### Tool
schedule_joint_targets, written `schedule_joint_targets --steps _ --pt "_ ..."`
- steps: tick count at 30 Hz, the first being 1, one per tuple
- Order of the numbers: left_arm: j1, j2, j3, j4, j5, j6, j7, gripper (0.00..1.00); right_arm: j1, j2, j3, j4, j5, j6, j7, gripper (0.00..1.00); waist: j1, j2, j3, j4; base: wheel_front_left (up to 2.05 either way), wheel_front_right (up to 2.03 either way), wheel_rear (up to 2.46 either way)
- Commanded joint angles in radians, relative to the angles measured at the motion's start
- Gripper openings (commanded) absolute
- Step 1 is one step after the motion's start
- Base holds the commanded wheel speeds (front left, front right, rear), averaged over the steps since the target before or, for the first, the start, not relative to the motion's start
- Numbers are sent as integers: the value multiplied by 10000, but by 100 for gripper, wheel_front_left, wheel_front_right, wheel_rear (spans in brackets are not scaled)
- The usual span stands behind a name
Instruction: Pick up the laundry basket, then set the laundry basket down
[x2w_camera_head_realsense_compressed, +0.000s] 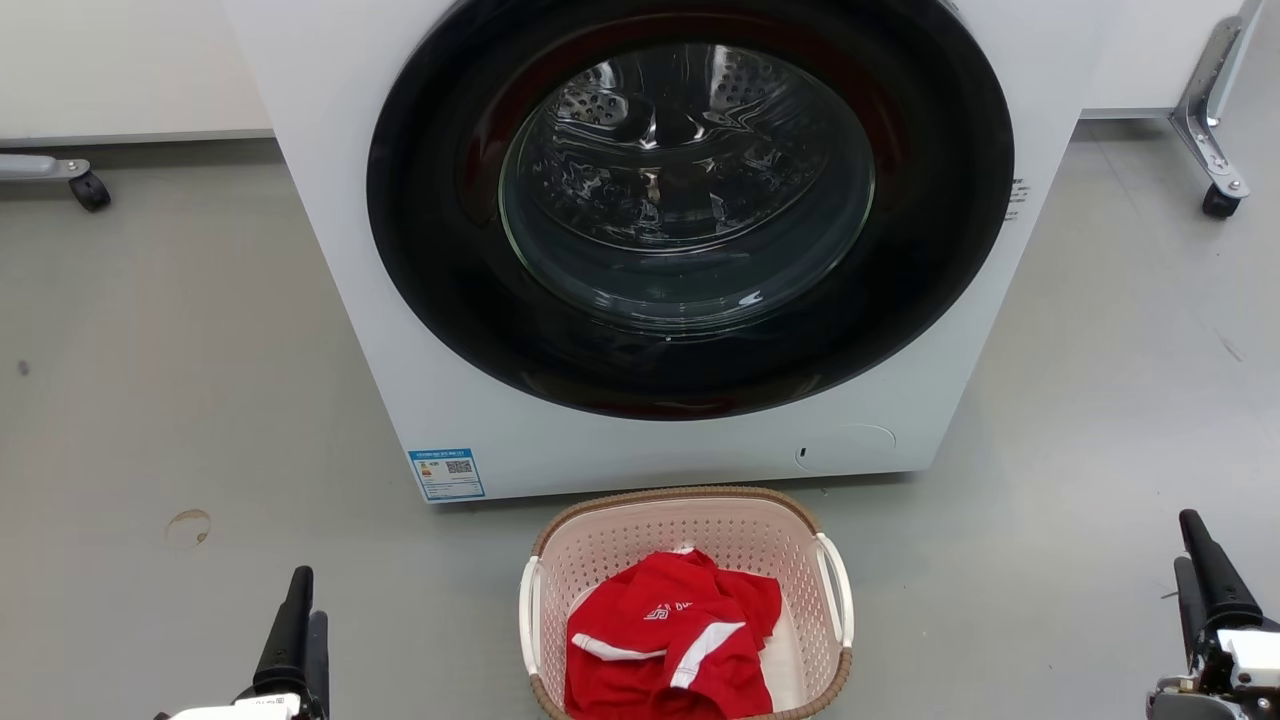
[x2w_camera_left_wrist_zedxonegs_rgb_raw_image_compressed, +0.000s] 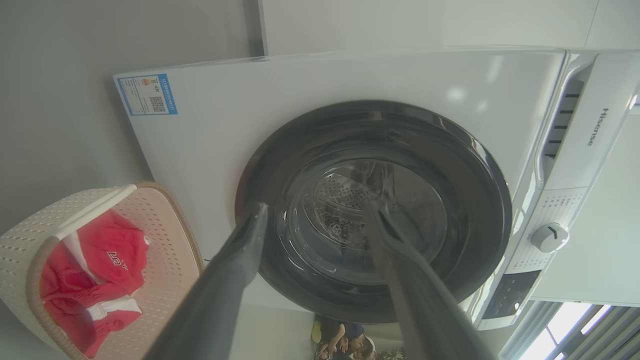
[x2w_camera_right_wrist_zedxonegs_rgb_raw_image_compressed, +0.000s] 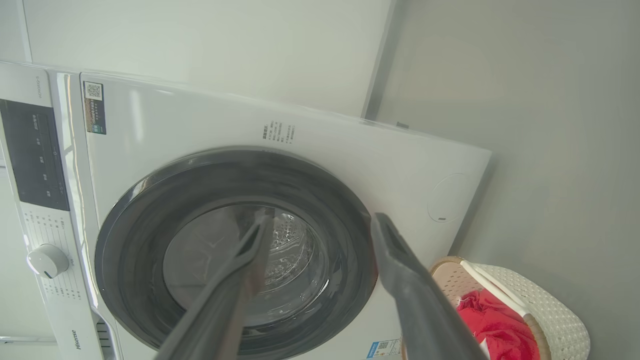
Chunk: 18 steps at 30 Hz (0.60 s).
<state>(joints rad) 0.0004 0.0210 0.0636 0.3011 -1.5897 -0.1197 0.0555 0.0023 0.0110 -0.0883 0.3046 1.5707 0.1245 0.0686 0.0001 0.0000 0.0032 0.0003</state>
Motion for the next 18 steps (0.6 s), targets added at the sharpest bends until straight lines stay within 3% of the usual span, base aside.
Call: schedule_joint_targets --steps 1,18 --pt "-148 101 20 -314 241 -22 -102 100 -400 -316 62 -320 -284 12 -190 100 -1 0 -3 1 0 0 0" --pt "12 129 -176 -604 2578 474 -571 100 -550 -345 132 -121 -3116 19 -701 100 -1 0 -8 -2 0 0 0"
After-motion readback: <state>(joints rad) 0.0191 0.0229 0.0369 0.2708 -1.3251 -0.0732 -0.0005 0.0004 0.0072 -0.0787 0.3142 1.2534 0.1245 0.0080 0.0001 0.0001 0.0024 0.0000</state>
